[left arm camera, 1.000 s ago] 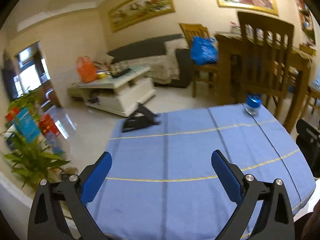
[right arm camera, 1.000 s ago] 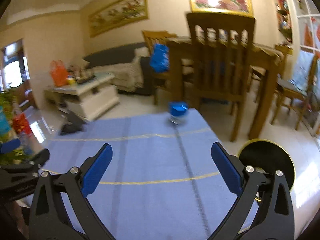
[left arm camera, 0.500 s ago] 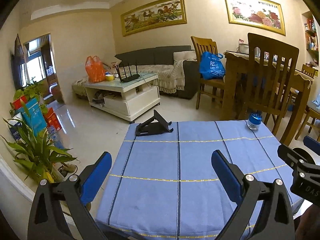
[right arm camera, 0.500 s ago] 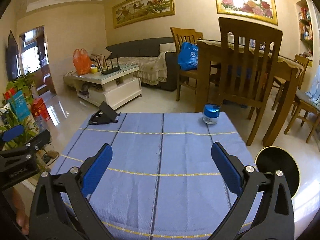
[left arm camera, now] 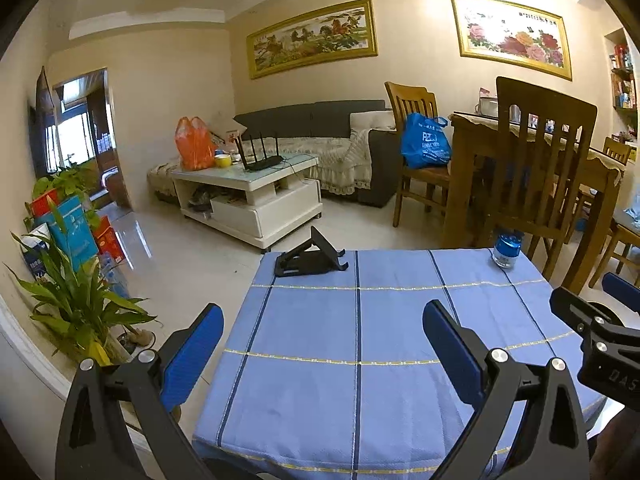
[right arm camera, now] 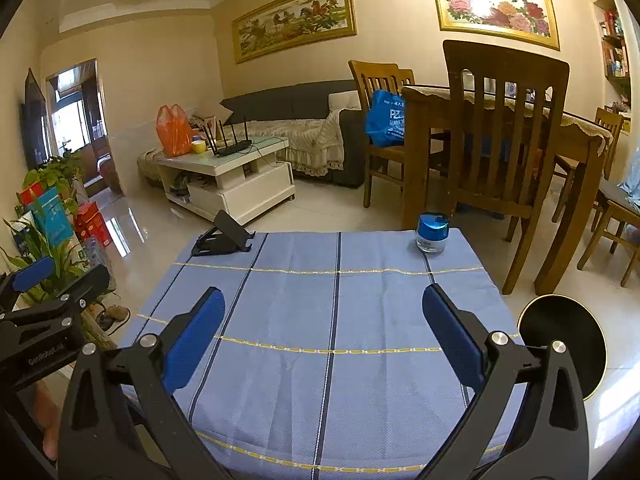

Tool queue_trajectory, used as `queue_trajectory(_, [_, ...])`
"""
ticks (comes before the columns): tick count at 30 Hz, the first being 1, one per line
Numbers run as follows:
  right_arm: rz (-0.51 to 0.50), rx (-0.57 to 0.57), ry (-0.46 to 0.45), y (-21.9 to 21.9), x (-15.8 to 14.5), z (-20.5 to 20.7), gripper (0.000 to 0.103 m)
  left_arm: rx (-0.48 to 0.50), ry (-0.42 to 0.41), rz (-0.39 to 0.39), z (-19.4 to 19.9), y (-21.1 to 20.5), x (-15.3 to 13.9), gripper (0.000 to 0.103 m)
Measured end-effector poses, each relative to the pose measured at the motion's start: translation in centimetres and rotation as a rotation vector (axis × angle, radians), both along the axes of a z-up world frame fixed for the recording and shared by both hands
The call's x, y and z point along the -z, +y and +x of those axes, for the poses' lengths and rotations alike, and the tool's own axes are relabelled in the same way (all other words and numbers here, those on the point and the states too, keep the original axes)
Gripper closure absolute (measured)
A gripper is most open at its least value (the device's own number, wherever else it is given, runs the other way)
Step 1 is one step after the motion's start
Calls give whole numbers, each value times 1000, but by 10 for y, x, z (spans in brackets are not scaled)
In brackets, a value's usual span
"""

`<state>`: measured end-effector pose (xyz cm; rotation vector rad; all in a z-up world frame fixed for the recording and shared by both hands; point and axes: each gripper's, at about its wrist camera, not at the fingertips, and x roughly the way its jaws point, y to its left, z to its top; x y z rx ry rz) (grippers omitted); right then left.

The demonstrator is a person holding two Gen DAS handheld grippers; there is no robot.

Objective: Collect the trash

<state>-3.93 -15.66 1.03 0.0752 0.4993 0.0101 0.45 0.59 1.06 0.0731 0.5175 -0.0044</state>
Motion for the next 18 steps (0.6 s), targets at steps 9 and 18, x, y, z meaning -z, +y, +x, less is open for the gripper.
queue_trajectory(9, [7, 6, 2, -2, 4, 0, 5, 5, 5, -5, -2, 1, 2, 7])
queue_trajectory(18, [8, 7, 7, -3, 7, 1, 5, 20, 19, -7, -1, -1, 3, 7])
